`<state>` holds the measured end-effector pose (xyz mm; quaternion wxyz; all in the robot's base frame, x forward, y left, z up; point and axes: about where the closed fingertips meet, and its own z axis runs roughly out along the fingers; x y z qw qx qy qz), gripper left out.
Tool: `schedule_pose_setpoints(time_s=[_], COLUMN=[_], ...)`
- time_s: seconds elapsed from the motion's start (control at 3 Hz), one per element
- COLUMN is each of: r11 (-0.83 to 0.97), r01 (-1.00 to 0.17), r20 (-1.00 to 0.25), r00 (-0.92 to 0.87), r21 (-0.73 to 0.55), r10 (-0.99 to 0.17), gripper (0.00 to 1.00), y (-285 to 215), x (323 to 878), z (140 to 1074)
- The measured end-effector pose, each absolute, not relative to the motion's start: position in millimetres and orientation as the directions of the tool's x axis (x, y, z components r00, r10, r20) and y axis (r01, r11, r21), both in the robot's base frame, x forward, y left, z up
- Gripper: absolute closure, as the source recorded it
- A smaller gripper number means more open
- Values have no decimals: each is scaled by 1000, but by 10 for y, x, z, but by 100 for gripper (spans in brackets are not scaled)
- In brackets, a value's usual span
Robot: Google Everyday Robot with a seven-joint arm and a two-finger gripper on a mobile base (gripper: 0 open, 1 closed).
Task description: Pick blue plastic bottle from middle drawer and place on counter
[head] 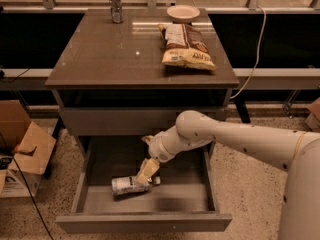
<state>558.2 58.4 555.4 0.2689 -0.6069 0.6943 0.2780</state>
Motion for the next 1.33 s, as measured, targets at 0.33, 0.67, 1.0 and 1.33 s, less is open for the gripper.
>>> schedule_pose_setpoints(time_s=[0.33, 0.67, 1.0, 1.33], r11=[105, 92, 91, 96], r01=[-992, -993, -993, -993], r20=[-713, -699, -694, -702], r00=[-121, -113, -114, -120], r21=[67, 67, 70, 73], r10=[-691, -706, -711, -702], gripper=[0, 0, 0, 0], y=[595, 659, 742, 813], x=[5568, 5572, 5580, 5575], z=[5475, 5383, 5161, 4921])
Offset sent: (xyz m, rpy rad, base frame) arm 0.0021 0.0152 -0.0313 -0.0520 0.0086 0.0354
